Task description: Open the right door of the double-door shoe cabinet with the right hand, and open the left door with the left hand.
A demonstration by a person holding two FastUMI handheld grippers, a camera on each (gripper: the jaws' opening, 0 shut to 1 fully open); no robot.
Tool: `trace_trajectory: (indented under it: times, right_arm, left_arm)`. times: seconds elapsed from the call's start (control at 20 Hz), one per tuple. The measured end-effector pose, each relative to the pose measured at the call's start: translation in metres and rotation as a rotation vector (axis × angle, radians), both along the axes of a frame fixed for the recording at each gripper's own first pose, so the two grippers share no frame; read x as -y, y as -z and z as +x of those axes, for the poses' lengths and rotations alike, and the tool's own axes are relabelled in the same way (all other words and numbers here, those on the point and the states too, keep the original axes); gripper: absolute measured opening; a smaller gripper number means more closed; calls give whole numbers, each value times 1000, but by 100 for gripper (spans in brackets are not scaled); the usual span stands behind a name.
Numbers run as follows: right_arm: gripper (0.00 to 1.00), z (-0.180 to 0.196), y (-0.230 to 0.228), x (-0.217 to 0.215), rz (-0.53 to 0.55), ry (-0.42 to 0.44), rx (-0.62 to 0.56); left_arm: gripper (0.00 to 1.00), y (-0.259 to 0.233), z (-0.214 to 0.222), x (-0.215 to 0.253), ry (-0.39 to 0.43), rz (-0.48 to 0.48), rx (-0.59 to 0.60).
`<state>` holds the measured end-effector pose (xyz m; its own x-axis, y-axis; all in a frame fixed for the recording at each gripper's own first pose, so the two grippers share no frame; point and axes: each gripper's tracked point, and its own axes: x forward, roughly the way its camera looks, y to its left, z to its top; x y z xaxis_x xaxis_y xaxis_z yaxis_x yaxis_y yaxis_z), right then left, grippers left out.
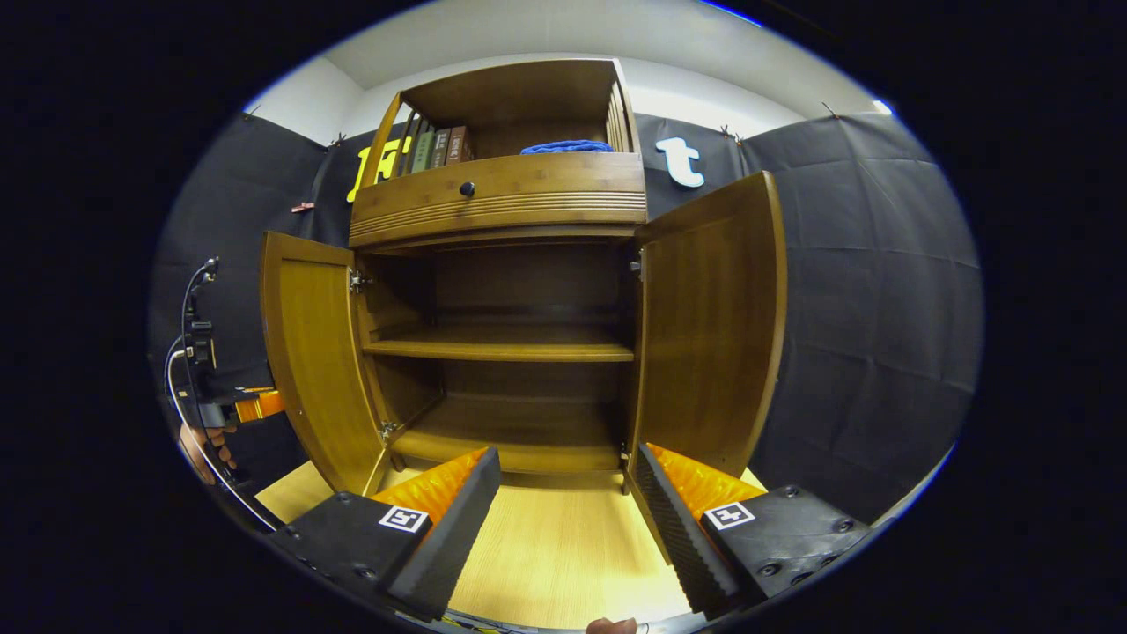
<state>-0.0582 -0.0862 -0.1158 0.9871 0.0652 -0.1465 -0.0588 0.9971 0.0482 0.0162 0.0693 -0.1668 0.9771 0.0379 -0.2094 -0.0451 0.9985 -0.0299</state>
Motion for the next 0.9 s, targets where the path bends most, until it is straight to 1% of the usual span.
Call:
trace_trajectory:
  times: [0.05,0.1,0.25,0.3,0.35,0.4,0.45,0.55,0.6,0.65,0.7,0.8,0.9]
  right_arm:
    - [100,1,-1,-3,-5,-10,3]
    - [98,1,-3,-8,-6,-21,4]
    - [98,1,-5,-21,-13,-50,5]
    - [100,0,-6,-26,-16,-62,8]
    - [98,0,-8,-30,-18,-69,13]
    - [98,0,-11,-34,-19,-73,19]
    - [98,1,-13,-39,-17,-80,25]
    - [98,3,-18,-49,-13,-93,37]
    - [100,3,-19,-52,-13,-96,39]
    - [100,6,-20,-54,-11,-92,41]
    - [98,9,-19,-55,-3,-87,41]
    - [98,12,-19,-55,22,-68,45]
    - [98,21,-23,-59,46,-56,57]
  left_arm:
    - [11,0,-2,-5,0,-1,4]
    - [10,-1,-3,-12,1,-5,10]
    - [10,0,-4,-29,6,-10,27]
    - [9,-1,-5,-35,10,-12,31]
    - [9,-2,-7,-41,12,-16,40]
    - [9,-4,-8,-47,23,-25,47]
    - [7,-4,-9,-48,43,-38,55]
    - [8,-5,-12,-50,76,-42,61]
    - [9,-4,-15,-51,79,-36,59]
    - [9,-5,-17,-52,73,-35,55]
    - [9,-5,-20,-53,64,-41,51]
    - [10,-7,-28,-53,40,-57,55]
    - [10,-11,-41,-58,-2,-49,63]
